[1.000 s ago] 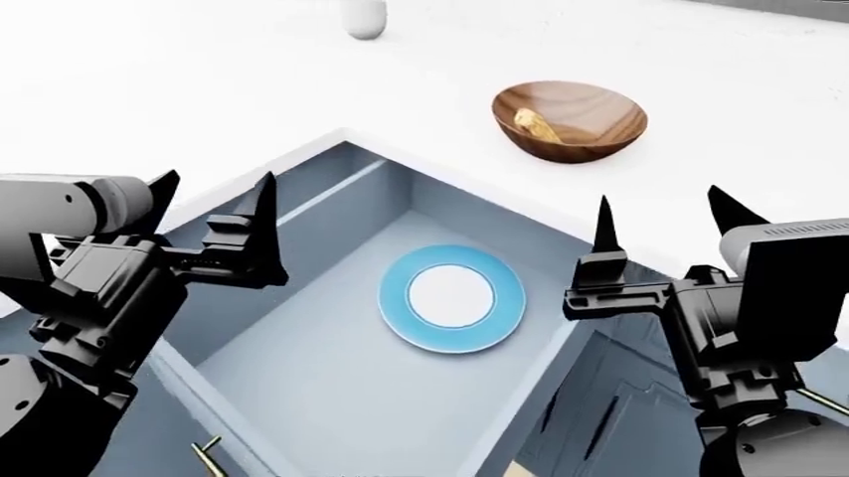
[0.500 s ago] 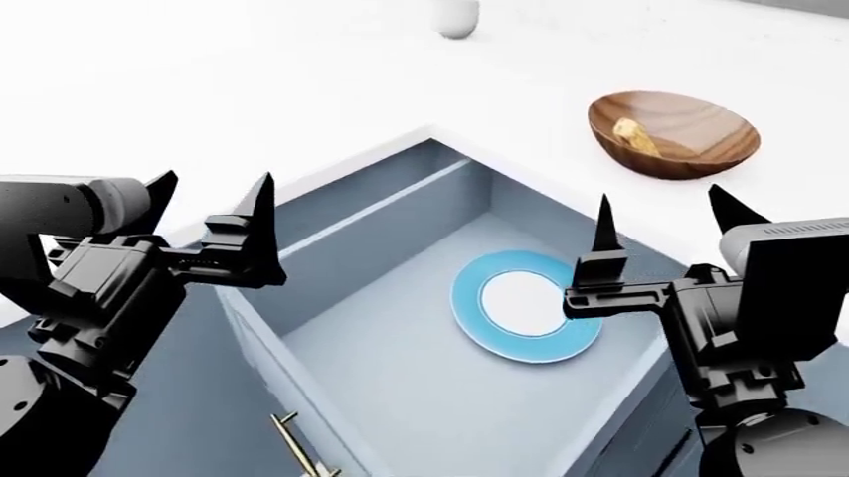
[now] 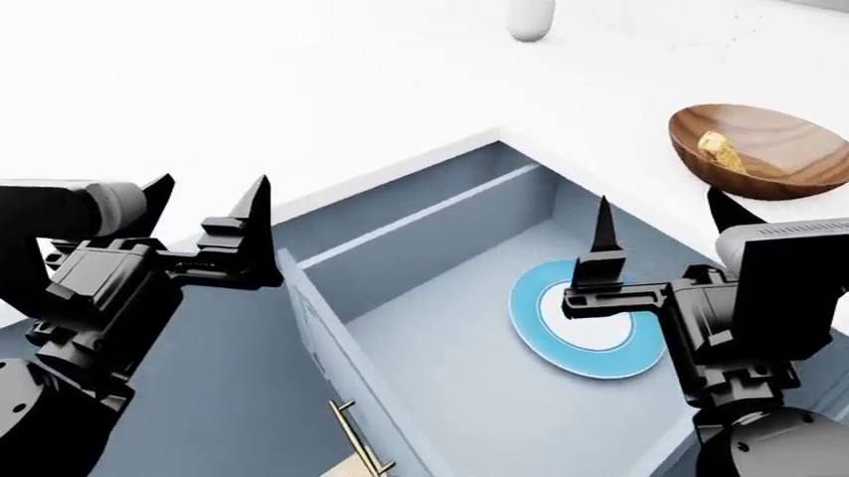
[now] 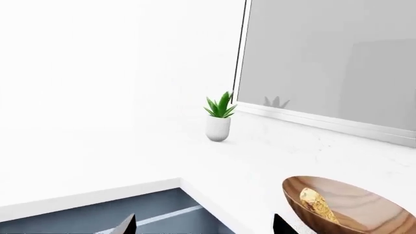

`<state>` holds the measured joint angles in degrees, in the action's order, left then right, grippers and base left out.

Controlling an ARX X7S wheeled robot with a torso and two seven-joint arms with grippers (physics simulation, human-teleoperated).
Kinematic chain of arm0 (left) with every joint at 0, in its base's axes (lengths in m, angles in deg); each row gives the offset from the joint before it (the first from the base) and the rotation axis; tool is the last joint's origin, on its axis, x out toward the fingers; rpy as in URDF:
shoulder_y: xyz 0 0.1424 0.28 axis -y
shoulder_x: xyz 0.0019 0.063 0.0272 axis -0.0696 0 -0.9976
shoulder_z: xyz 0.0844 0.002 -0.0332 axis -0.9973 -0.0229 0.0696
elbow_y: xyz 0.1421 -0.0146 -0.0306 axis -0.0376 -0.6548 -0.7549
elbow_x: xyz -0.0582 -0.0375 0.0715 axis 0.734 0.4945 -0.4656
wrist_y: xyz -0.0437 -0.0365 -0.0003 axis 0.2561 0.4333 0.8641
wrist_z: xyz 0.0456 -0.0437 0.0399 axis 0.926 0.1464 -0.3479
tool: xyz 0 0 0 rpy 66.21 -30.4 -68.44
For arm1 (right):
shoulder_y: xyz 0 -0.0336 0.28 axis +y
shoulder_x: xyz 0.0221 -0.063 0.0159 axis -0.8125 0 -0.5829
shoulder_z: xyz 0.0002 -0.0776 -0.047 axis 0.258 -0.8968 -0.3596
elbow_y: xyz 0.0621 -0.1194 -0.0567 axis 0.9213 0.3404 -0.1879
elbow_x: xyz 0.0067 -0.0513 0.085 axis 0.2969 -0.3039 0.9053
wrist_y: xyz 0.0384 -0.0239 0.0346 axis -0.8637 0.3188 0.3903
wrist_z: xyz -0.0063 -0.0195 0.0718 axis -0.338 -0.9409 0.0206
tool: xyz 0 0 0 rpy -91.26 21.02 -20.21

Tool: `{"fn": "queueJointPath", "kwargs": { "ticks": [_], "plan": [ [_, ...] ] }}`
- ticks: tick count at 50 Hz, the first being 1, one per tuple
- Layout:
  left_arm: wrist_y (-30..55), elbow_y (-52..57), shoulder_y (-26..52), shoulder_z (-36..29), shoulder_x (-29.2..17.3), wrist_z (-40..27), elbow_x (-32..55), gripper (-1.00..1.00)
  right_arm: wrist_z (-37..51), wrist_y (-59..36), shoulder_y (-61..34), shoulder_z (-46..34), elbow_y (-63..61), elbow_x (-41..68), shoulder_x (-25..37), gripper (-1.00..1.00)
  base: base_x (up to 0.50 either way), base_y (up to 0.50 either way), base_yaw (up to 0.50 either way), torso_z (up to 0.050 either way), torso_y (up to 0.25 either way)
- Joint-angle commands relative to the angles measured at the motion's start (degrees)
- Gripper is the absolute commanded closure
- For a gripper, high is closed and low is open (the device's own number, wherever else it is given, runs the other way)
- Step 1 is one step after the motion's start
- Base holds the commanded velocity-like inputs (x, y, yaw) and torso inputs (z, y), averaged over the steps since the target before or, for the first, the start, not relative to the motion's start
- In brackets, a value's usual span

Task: Place the bar in the bowl and close the drawer.

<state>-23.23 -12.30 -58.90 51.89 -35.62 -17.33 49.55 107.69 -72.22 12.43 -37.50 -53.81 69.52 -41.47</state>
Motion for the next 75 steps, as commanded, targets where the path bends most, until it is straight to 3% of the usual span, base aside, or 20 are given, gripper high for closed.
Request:
{"fn": "queueJointPath", "kwargs": {
  "ticks": [1,34,60,67,75],
  "plan": [
    [-0.4,-0.1,-0.3,0.1,-0.1,0.0,0.0,-1.00,0.3,-0.6,-0.3,-0.4,0.4,0.6,0.0,-1.00,0.00,0.00,0.00,0.000,0.000],
    [-0.8,-0.4,-0.1,-0.2,-0.4,0.0,0.2,-1.00,1.2,-0.8,-0.8,0.0,1.0,2.0,0.2,-1.00,0.38,-0.27,0.00,0.000,0.000],
    [-0.8,0.0,0.2,-0.1,-1.0,-0.6,0.8,-1.00,2.5,-1.2,-1.1,0.4,0.7,2.9,0.6,-1.00,0.14,0.19,0.00,0.000,0.000],
    [-0.5,3.5,-1.2,3.9,-4.0,-4.2,3.5,-1.00,2.8,-1.2,-1.3,0.5,0.8,3.0,0.8,-1.00,0.00,0.00,0.00,0.000,0.000],
    [-1.4,10.1,-11.8,16.5,-10.0,-9.6,8.5,-1.00,2.6,0.5,-0.6,0.1,2.1,2.4,0.9,-1.00,0.00,0.00,0.00,0.000,0.000]
  ]
}}
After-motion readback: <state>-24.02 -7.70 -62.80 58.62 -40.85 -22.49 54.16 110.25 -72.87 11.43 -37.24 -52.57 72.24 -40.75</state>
